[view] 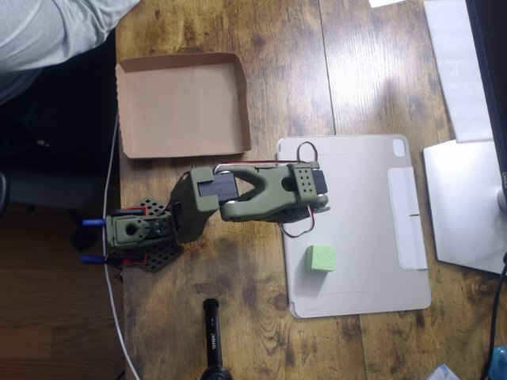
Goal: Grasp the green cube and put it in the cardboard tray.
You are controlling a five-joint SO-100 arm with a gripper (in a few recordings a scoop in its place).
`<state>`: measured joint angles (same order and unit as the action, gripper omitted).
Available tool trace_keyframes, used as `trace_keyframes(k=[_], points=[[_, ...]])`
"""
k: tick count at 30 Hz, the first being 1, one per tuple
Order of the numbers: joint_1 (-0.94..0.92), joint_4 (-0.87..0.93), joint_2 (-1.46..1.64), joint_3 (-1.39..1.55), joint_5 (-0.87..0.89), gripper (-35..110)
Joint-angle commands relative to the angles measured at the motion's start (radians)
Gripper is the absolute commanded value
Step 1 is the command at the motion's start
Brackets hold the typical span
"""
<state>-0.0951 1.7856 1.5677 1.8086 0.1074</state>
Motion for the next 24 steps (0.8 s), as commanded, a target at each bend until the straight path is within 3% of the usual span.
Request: trace_keyframes(k=[1, 24], points=[[0.156, -0.008, 0.235, 0.0, 0.025, 0], [0.051, -0.052, 0.259, -0.032, 0.014, 0]])
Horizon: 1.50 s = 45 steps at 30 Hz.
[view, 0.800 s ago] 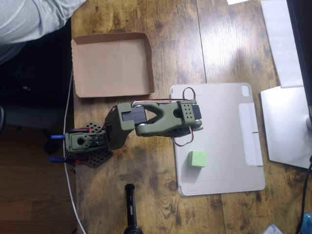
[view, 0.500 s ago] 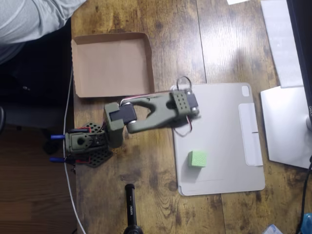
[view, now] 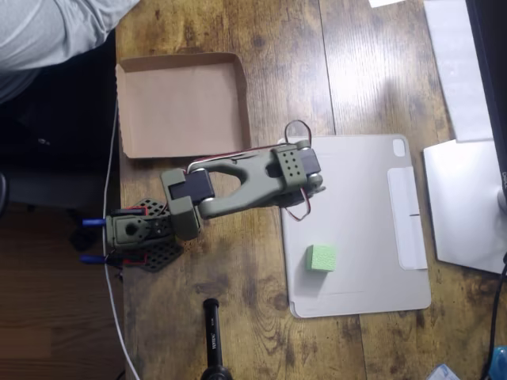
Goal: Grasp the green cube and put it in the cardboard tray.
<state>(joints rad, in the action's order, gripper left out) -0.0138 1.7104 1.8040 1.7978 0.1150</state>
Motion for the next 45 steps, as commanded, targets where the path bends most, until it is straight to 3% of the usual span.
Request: trace_keyframes(k=[1, 7, 12, 27, 38, 45], points=[[-0.032, 0.054, 0.002, -0.051, -0.014, 0], [-0.077, 0.067, -0.04, -0.126, -0.012, 0], [-0.17, -0.025, 0.023, -0.143, -0.021, 0], [-0.477, -0.252, 0.048, -0.333, -0.253, 0], [-0.453, -0.285, -0.19, -0.568, -0.261, 1], [-0.439, -0.23, -0.21, -0.543, -0.232, 5]])
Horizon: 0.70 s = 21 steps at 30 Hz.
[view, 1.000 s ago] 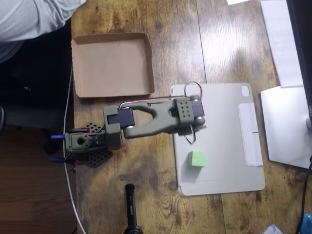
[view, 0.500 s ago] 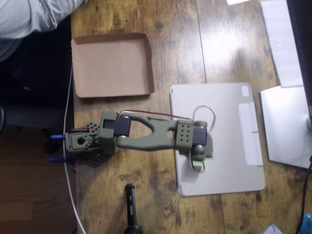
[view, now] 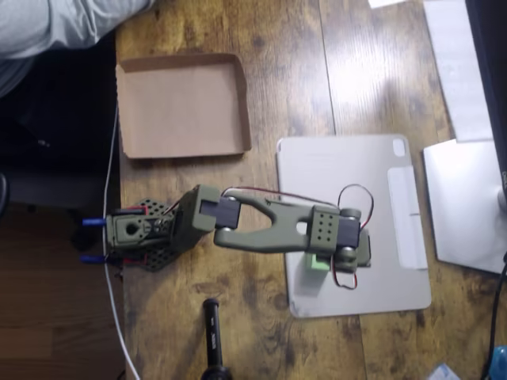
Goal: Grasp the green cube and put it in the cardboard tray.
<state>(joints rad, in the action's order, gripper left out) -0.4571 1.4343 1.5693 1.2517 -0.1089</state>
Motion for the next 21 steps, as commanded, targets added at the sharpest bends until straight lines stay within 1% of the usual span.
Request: trace_keyframes(k=[1, 6, 8, 11, 14, 17, 21], points=[[0.011, 0.072, 0.028, 0.014, -0.008, 6], [0.037, 0.215, 0.037, 0.044, 0.017, 13], [0.052, 0.23, 0.041, 0.064, 0.023, 18], [0.054, 0.204, 0.04, 0.117, 0.04, 23], [0.054, 0.137, 0.037, 0.169, 0.048, 28], [0.038, 0.084, 0.034, 0.169, 0.037, 29], [0.011, 0.072, 0.035, 0.118, 0.028, 29]])
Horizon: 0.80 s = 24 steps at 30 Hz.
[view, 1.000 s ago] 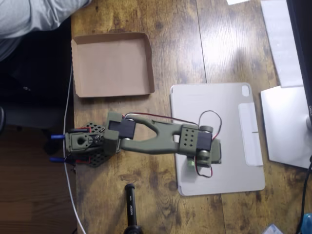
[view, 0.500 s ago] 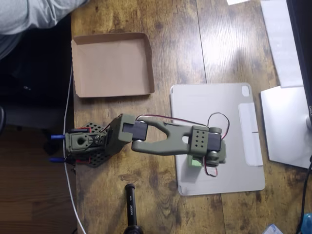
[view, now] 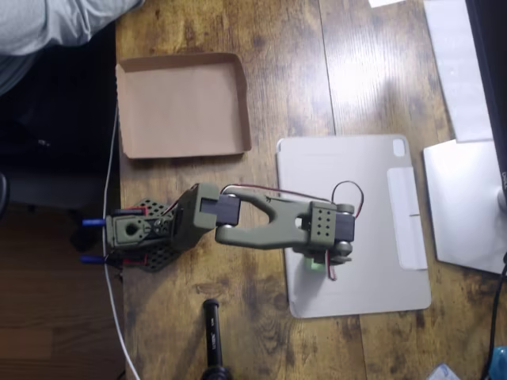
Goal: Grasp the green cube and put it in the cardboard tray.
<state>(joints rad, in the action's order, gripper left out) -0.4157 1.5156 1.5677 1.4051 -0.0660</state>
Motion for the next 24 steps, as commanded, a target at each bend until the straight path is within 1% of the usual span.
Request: trace_keyframes(k=[1, 5, 12, 16, 24], points=[[-0.037, -0.011, 0.037, -0.049, -0.018, 29], [-0.058, -0.031, 0.037, -0.058, -0.026, 29], [-0.081, -0.224, 0.057, 0.155, -0.048, 31], [-0.078, -0.261, 0.06, 0.19, -0.051, 31], [-0.086, -0.259, 0.064, 0.141, -0.028, 13]])
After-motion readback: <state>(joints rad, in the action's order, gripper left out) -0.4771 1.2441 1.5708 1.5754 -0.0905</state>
